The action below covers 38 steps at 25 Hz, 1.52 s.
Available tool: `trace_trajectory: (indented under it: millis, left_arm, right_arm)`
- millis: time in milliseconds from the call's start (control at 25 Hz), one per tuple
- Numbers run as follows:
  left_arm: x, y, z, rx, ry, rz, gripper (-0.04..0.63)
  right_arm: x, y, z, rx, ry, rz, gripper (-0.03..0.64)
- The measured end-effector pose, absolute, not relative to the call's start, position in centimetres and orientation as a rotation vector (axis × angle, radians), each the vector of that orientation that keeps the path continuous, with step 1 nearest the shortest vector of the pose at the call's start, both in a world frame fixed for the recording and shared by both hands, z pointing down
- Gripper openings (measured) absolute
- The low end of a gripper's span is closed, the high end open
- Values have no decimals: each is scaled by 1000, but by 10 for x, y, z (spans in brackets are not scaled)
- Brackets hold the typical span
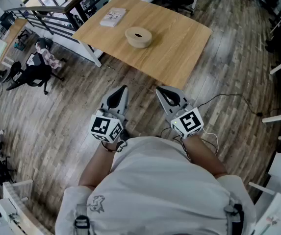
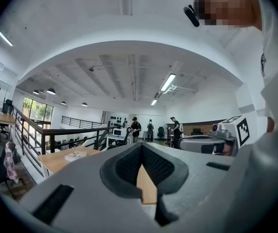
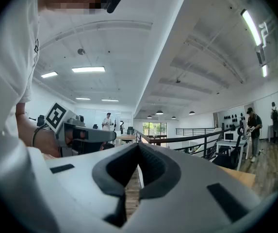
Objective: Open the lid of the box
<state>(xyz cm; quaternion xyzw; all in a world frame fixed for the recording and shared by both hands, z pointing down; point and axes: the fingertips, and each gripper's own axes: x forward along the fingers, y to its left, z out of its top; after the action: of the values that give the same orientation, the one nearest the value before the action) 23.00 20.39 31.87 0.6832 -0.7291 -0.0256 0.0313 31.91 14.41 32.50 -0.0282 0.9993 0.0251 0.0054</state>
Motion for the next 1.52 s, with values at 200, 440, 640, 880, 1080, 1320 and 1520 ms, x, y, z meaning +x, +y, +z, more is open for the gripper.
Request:
trace_trajectory:
  millis: [200,440,640,880,1080,1320,1520]
  left_arm:
    - [226,203,320,2107,-2244,-64,3]
    - [220,203,324,2089,-2244,-75,3]
    - [205,202,329,2082,-2239,-74,3]
    - [173,193,339,2087,-2206,-76,3]
    - [136,182,348,2107,-2176,-77,3]
    - [75,167,346,2161,-2111,-78,3]
    - [31,158,337,2231,-2056,-59,3]
  right_arm:
    - [316,144,323,-84,3138,101,3]
    - [313,141,326,-75,3143,98,3]
    - [296,141,334,-32,3159,23,3]
    - [266,134,336,-58,3165,5,3]
    - [232,122,343,-86,3170,9,3]
    - [169,111,339,-136,3174,24,3]
    - [120,102,335,-195,3177,33,3]
